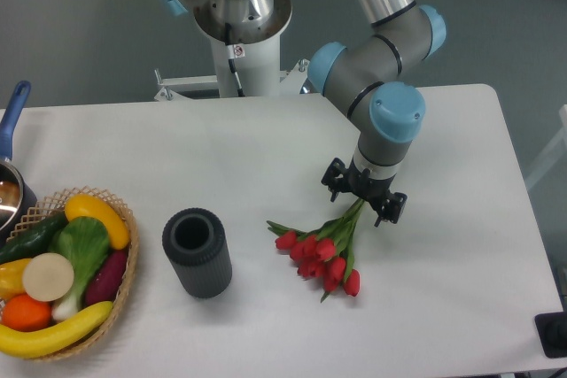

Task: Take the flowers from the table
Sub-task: 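Lower the gripper around the tulip stems and close it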

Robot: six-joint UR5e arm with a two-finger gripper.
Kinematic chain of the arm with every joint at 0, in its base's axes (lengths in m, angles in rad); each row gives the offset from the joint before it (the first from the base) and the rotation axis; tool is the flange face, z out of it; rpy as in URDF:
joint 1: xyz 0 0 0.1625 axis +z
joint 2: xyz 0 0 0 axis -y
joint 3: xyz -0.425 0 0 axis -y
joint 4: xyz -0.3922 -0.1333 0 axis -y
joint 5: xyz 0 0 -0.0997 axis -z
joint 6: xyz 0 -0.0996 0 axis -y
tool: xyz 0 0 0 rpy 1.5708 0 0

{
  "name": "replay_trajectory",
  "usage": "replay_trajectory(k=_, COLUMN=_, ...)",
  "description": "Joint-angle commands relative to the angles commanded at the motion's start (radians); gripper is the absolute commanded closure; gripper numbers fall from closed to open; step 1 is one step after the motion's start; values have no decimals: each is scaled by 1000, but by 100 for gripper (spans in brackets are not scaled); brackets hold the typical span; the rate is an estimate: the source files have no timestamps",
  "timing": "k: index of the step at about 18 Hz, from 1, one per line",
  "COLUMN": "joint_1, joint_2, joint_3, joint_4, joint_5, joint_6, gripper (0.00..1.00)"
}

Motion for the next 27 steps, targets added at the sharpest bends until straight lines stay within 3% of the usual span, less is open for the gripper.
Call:
replay_trajectory(k=2, joint_1=-3, joint_2=-6, joint_3=-6, joint_4=3, joint_5=0, joint_6=0, gripper=3)
replay_trajectory(k=5, joint_1=-3, joint_2=-3, joint_3=-8, joint_4=3, joint_5=0, joint_6=2, gripper=20)
replay_trajectory(k=14, joint_1=-3, joint_2=0, joint_3=-9, joint_4=0, joint_5=2, joint_6=3, gripper=59)
replay_trajectory(k=20, joint_1=-3, joint_2=3, joint_3=-3, joint_4=0, joint_5=0, joint_6=2, gripper=72)
replay_trajectory(k=27, joint_1=3, joint_2=30, joint_3=17, joint_4=-6, joint_5=-3, joint_6=6, gripper=72)
